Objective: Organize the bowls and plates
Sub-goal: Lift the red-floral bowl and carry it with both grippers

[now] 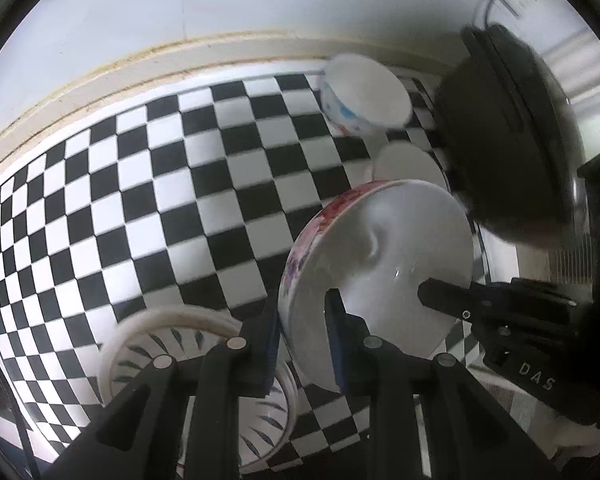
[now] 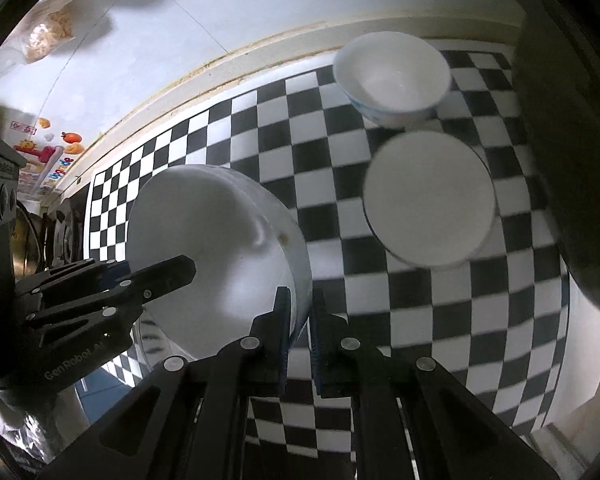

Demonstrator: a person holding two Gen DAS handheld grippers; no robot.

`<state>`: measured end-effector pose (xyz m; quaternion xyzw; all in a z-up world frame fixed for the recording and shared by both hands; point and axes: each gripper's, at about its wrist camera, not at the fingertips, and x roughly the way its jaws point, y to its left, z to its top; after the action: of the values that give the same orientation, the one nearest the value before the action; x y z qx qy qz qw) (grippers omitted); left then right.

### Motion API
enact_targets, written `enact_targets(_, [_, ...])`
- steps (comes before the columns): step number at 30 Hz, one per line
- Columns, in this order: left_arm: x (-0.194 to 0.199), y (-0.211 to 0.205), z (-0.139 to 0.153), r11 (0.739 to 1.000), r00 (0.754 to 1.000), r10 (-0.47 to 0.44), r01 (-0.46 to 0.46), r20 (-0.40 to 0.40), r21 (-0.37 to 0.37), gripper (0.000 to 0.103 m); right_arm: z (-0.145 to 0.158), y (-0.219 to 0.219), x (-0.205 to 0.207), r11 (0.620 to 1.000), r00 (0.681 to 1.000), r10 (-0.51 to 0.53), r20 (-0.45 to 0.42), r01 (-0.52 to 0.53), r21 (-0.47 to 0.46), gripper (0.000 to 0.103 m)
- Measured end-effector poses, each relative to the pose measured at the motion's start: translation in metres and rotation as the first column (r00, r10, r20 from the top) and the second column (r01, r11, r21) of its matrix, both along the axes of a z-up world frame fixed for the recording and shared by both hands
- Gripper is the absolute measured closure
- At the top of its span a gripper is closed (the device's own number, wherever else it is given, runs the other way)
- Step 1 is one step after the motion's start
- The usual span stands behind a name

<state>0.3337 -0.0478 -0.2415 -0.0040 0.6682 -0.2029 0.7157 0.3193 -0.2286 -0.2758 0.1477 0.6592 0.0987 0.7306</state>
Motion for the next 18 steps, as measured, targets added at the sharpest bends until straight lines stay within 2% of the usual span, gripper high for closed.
enact_targets(5, [-0.020, -0.010, -0.017, 0.999, 0.998, -0.035, 0.035, -0.048, 0.001, 0.084, -0.010, -0.021, -0.028, 1.000, 1.000, -0.012, -0.027, 0.012, 0.004, 0.093])
enact_targets(18, [-0.043, -0.046, -0.075, 0.993, 0.981, -0.102, 0.111, -0.162, 0.044, 0.084, -0.075, -0.054, -0.062, 0.997, 0.987, -0.075, -0.143, 0.077, 0.005, 0.093])
